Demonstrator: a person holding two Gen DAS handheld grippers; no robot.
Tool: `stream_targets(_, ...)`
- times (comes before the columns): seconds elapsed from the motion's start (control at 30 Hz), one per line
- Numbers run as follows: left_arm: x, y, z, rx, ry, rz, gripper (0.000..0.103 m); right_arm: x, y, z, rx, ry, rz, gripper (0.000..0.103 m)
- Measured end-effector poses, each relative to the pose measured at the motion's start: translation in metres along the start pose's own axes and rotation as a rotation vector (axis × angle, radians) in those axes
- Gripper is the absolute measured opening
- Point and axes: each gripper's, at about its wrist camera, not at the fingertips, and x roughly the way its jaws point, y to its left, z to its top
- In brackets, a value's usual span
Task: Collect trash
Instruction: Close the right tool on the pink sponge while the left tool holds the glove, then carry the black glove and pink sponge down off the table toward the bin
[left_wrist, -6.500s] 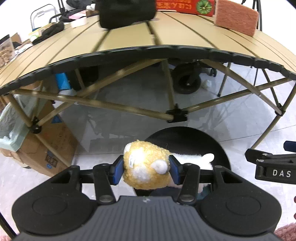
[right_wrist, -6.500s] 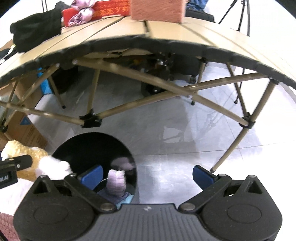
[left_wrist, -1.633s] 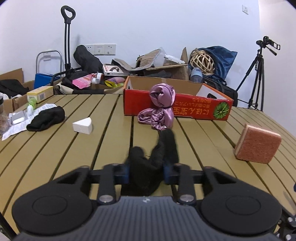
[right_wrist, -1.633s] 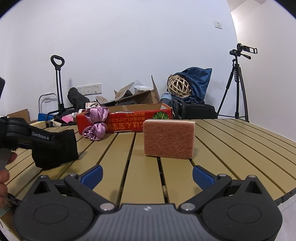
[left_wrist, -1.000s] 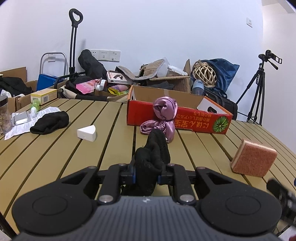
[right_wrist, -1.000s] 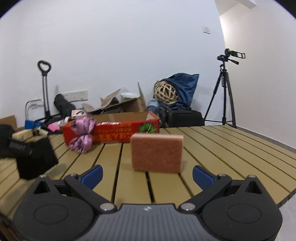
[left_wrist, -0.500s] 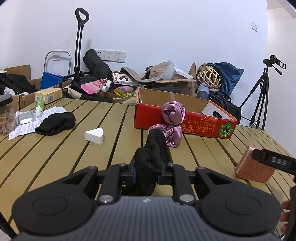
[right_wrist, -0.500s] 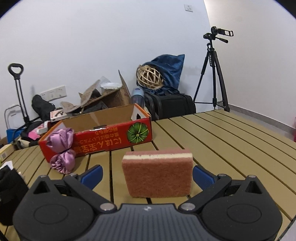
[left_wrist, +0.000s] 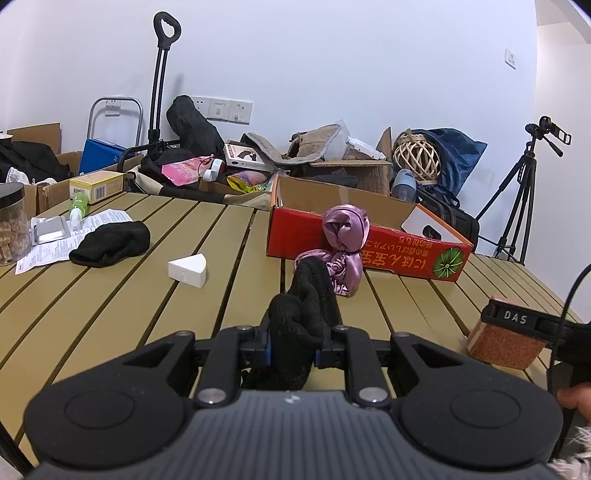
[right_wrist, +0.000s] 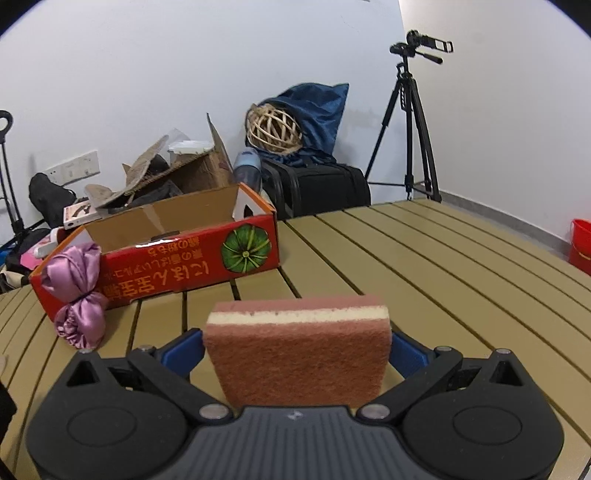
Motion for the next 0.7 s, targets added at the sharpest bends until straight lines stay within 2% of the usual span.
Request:
stream_targets(0.3, -0.001, 0.0, 0.001, -0.001, 0.002, -0.001, 0.019, 0.011, -0.004, -0.002, 0.025, 0.039, 0.019, 0.101)
stream_targets(0.7, -0.002, -0.001, 0.001, 0.001, -0.001, 0.002, 0.019, -0.004, -0.005, -0.003, -0.004, 0.017, 0.064, 0.1)
